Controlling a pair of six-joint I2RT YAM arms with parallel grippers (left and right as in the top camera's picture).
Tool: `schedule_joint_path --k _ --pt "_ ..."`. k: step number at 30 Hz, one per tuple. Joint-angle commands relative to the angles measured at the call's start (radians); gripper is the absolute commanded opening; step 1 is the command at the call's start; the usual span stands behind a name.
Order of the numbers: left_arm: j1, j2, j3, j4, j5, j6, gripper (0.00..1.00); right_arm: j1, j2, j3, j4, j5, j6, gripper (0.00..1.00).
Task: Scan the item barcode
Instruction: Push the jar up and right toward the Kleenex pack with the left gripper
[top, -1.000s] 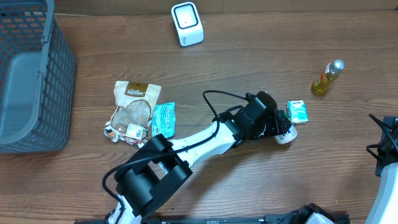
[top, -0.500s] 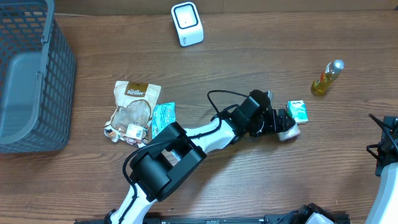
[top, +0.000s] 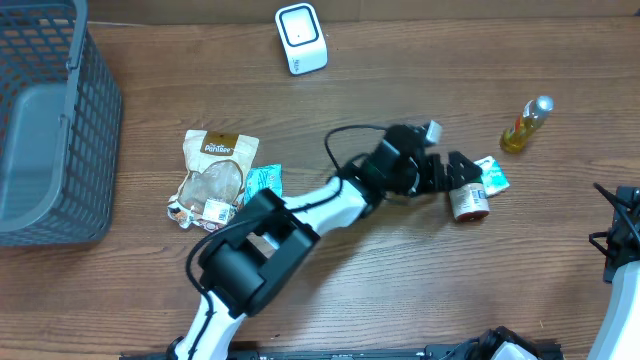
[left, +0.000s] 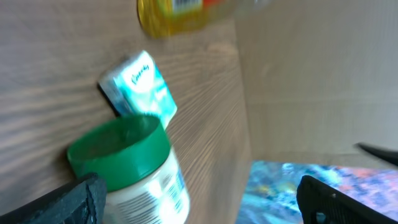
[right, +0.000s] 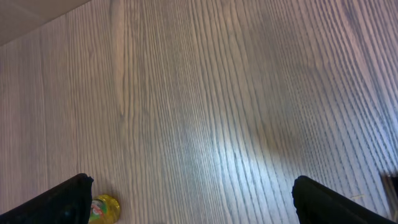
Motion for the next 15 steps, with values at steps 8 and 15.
schedule_joint_path --k 8,15 --pt "0.406 -0.451 0.013 -0.427 0.106 0.240 1.00 -0.004 0.000 -0.003 0.003 0.006 0.003 1.00" --pt "0.754 -0.655 0.077 -0.990 -0.144 0.435 1.00 -0.004 0.000 -0.003 0.003 0.006 0.003 1.00"
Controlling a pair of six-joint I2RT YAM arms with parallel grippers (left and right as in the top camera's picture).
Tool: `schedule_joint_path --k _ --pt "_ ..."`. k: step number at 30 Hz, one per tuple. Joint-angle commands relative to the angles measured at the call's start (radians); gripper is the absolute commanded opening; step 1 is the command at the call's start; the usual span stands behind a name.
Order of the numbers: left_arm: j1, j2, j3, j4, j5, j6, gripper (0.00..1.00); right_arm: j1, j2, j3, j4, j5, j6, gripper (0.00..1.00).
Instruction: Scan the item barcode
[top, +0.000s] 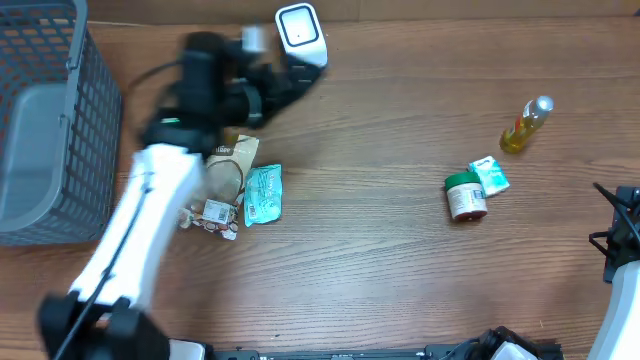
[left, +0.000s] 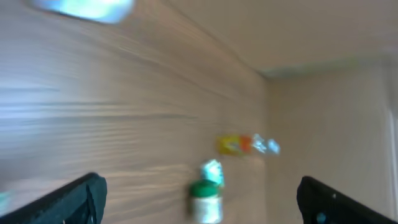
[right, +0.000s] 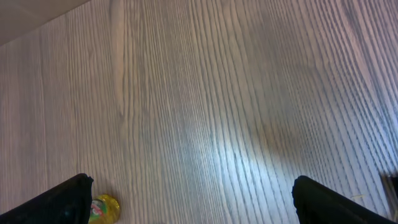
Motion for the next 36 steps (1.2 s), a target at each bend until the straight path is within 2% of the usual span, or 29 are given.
schedule_joint_path --k 1,4,7,13,36 --pt "0.151 -0.083 0.048 -0.198 -0.219 0.198 1.00 -0.004 -0.001 -0.003 0.003 0.006 0.004 1.00" --pt "0.258 -0.120 0.056 -0.313 -0.384 0.278 1.00 -0.004 -0.001 -0.003 0.003 0.006 0.003 1.00" --pt "0.332 -0.125 0.055 -0.391 -0.504 0.309 1.00 -0.004 -0.001 -0.003 0.003 0.006 0.003 1.00" --pt "0.357 -0.113 0.055 -0.423 -0.668 0.401 1.00 -0.004 -0.001 -0.003 0.003 0.006 0.003 1.00" --pt "0.357 -0.112 0.055 -0.422 -0.669 0.401 1.00 -0.004 -0.001 -0.003 0.003 0.006 0.003 1.00"
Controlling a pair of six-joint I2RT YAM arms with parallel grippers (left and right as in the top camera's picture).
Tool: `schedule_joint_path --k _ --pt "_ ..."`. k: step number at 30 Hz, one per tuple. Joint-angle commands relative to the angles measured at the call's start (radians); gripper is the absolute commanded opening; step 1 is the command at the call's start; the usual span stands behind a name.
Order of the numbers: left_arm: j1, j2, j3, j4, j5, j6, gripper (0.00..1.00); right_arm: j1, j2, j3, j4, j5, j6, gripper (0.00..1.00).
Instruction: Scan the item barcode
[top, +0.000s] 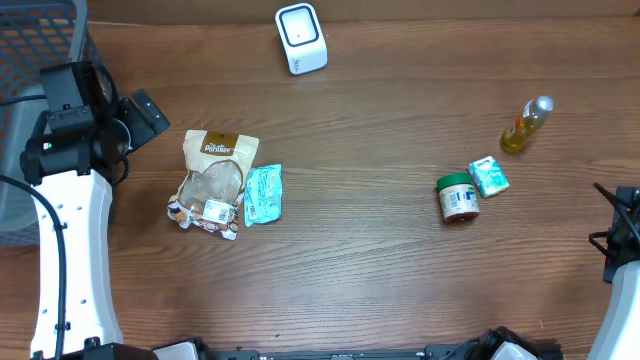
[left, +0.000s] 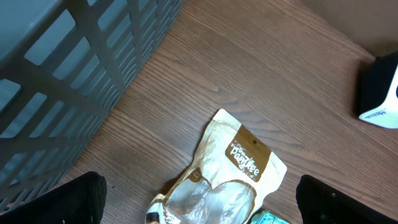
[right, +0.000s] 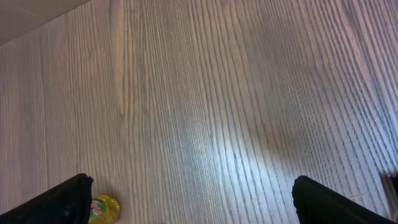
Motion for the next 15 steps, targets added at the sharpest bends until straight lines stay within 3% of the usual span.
schedule_joint_path --k 1,15 --pt "-0.002 -0.005 0.022 0.001 -0.017 0.015 1.00 -0.004 -0.001 -0.003 0.003 0.006 0.004 1.00" --pt "-0.002 -0.005 0.022 0.001 -0.017 0.015 1.00 -0.004 -0.001 -0.003 0.051 -0.108 0.003 1.00"
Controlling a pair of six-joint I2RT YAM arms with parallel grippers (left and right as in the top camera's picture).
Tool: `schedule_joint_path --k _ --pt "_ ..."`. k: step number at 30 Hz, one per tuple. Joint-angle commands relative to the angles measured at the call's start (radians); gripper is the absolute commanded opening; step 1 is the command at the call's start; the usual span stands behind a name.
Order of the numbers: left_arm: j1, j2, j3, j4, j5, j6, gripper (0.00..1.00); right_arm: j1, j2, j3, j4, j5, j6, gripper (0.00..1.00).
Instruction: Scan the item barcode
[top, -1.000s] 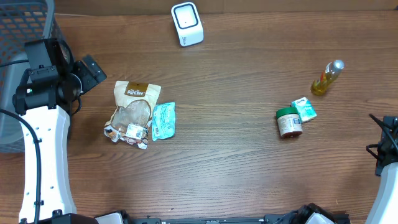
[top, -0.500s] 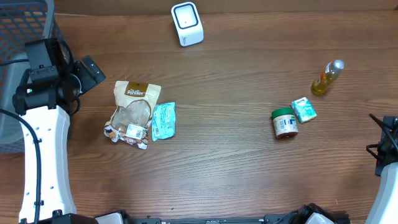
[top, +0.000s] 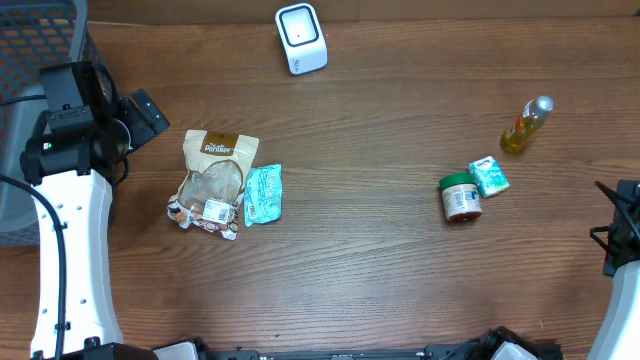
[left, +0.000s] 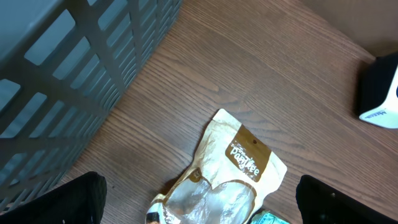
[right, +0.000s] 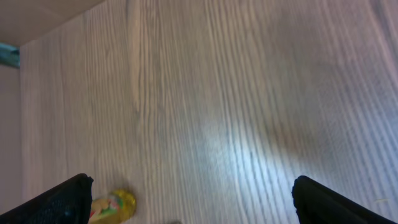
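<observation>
The white barcode scanner (top: 300, 38) stands at the back of the table, and its edge shows in the left wrist view (left: 379, 93). A brown snack pouch (top: 212, 175) and a teal packet (top: 262, 193) lie at the left. At the right are a green-lidded jar (top: 461, 197) on its side, a small teal carton (top: 489, 176) and a yellow bottle (top: 525, 125). My left gripper (left: 199, 211) hangs open and empty beside the basket, just left of the pouch (left: 242, 162). My right gripper (right: 193, 211) is open over bare wood at the right edge, with the bottle (right: 115, 205) in view.
A grey mesh basket (top: 40, 130) fills the far left corner, and its wall (left: 62, 74) stands close to my left gripper. The right arm (top: 620, 235) sits at the table's right edge.
The right wrist view has shifted a little, so my right gripper has moved slightly. The jar lies a touch further right. My left arm has not moved.
My left gripper was open around the green-lidded jar at the right. Then it was near the scanner with nothing in it, the jar left lying by the carton. After that it hung by the basket above the pouch, where it still is.
</observation>
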Motion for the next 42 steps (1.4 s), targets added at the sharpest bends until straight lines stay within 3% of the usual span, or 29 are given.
schedule_joint_path --k 1,4,7,10,12,14,19,25,34,42 --pt "-0.002 -0.005 0.022 0.001 -0.017 0.015 1.00 -0.003 -0.001 -0.003 -0.015 -0.137 -0.003 1.00" --pt "-0.002 -0.005 0.022 0.001 -0.017 0.015 1.00 -0.004 -0.001 -0.003 -0.132 -0.352 -0.127 1.00" --pt "-0.002 -0.005 0.022 0.001 -0.017 0.015 1.00 0.002 -0.001 -0.003 -0.106 -0.432 -0.241 0.84" --pt "-0.002 -0.005 0.022 0.001 -0.017 0.015 1.00 0.020 -0.001 -0.003 -0.071 -0.497 -0.397 0.81" --pt "-0.002 -0.005 0.022 0.001 -0.017 0.015 1.00 0.058 -0.001 -0.003 -0.058 -0.570 -0.558 0.66" --pt "-0.002 -0.005 0.022 0.001 -0.017 0.015 1.00 0.113 0.005 -0.003 -0.067 -0.597 -0.613 0.57" --pt "-0.002 -0.005 0.022 0.001 -0.017 0.015 0.99 0.327 0.044 -0.003 -0.070 -0.630 -0.715 0.57" --pt "-0.002 -0.005 0.022 0.001 -0.017 0.015 1.00 0.669 0.152 -0.003 0.003 -0.626 -0.724 0.57" --pt "-0.002 -0.005 0.022 0.001 -0.017 0.015 1.00 1.148 0.436 -0.003 0.377 -0.625 -0.470 0.73" --pt "-0.002 -0.005 0.022 0.001 -0.017 0.015 1.00 1.372 0.717 -0.003 0.875 -0.595 -0.414 0.60"
